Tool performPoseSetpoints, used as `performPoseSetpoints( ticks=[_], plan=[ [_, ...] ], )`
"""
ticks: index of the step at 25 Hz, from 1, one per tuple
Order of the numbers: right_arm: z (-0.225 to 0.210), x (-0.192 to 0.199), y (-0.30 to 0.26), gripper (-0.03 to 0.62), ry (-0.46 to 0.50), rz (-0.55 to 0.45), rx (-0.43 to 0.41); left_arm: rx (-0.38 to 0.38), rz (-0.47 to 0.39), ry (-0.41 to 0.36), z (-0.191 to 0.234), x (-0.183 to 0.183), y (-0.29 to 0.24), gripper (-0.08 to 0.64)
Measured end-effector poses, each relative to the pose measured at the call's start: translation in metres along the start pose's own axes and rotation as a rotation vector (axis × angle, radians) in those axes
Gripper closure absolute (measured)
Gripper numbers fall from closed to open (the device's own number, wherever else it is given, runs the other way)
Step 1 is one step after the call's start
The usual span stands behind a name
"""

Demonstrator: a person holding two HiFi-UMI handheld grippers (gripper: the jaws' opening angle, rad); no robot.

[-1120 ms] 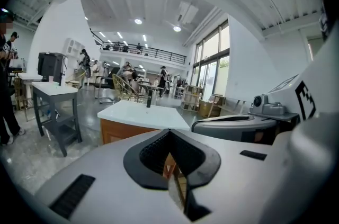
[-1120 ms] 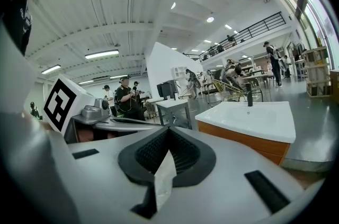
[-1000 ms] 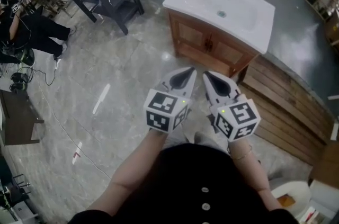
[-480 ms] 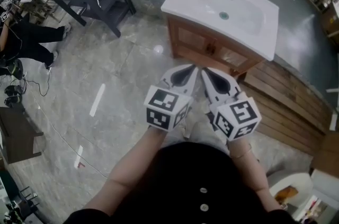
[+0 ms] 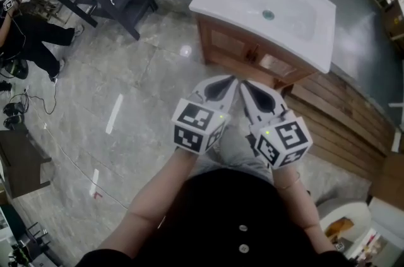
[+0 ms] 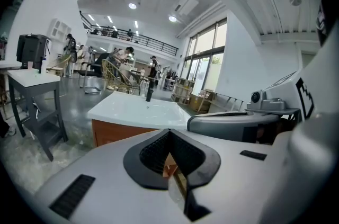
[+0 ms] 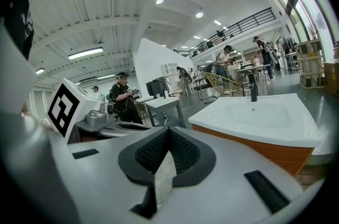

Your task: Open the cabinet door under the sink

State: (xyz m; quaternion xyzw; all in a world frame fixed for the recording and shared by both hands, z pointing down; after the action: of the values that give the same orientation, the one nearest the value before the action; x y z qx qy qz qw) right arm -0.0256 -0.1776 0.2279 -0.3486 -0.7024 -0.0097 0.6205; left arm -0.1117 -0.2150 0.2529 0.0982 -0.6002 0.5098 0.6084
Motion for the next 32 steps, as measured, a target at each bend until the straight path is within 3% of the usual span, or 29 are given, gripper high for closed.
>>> performPoseSetpoints(
  ticks=[10, 23, 32],
  plan=[
    [-0.024, -0.006, -0.004, 0.584, 0.012, 0.039, -0.04, -0.058, -0.004, 0.04, 0.012, -0.011, -0.013, 0.554],
    [-0.059, 0.008, -0.022, 0.584, -0.025, 0.091, -0.036, -0.035, 0.001, -0.029, 0.015, -0.008, -0.047, 0.554],
    [-0.091, 0.034, -0.049, 0.584, -0.045, 0.127, -0.026, -0.023, -0.005, -0.028, 0.028, 0.008, -0.082, 0.554]
  ],
)
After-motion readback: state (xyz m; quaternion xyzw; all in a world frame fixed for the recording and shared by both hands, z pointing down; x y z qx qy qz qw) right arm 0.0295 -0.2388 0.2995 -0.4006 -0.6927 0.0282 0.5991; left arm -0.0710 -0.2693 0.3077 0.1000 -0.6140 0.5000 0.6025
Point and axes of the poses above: the fingertips, and each gripper's own axes: y backward along the fingers, z to its left, x out of its underside, the point moved 6 cm from there along y, backward along the fingers, and after that the axes turned 7 degrees about z, right-handed, at the moved point
